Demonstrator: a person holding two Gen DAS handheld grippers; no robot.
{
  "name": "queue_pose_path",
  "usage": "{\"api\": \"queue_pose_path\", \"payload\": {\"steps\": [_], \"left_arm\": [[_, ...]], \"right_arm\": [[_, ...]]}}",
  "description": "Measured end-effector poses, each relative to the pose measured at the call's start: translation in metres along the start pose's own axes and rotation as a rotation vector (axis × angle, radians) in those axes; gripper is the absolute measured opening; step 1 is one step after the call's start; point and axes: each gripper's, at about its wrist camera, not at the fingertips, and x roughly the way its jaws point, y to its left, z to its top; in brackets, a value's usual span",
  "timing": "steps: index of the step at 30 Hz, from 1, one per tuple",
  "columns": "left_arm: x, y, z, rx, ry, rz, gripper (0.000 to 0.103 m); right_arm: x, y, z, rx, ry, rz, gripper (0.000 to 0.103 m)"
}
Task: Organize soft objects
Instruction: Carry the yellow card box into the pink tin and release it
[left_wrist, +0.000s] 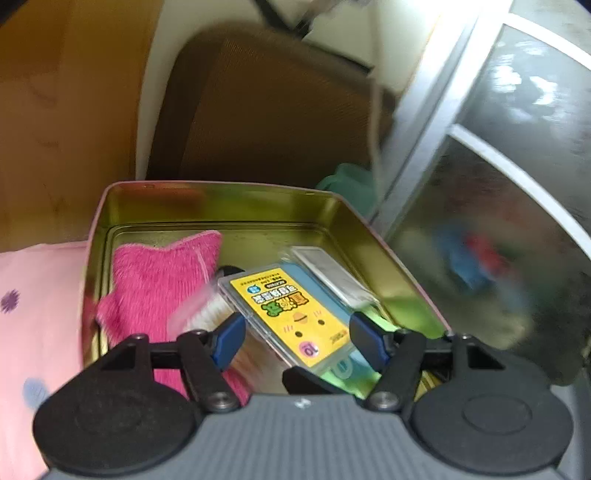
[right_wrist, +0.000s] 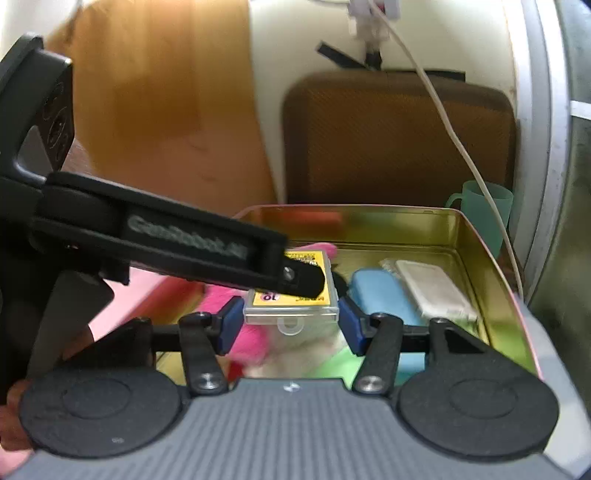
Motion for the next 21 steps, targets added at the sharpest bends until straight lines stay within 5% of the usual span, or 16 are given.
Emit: {"api": "queue_pose_path", "payload": {"steps": [4,10,15,18,21], "left_arm": [[0.044,0.016,0.029,-0.038,0.062,0.012,0.066],[0.058,0.038,0.057,-0.034,0.087,-0.069,0.070],[0.011,0.040,0.055,0.027,0.031,-0.017,0.074],[-0.027,0.029,0.034,0.103,-0.021,0.057,0.086],[-0.063,0.024,0.000,0.169,-0.082,0.108,0.088]], "right_arm": [[0.032,-0.010,0.018,-0.015,0.077,-0.031,0.061],[0.001,-0.023,0.017,-0.022,-0.006,-0.002,0.062],[-0.057,-0.012,-0.009,0.102,-0.108,-0.053,0.063],[-0.088,0.000,-0.035,0.186,-0.165,-0.046,0.063],[-0.109,0.015,-0.064,0.227,-0.246,-0.054,0.063]]}}
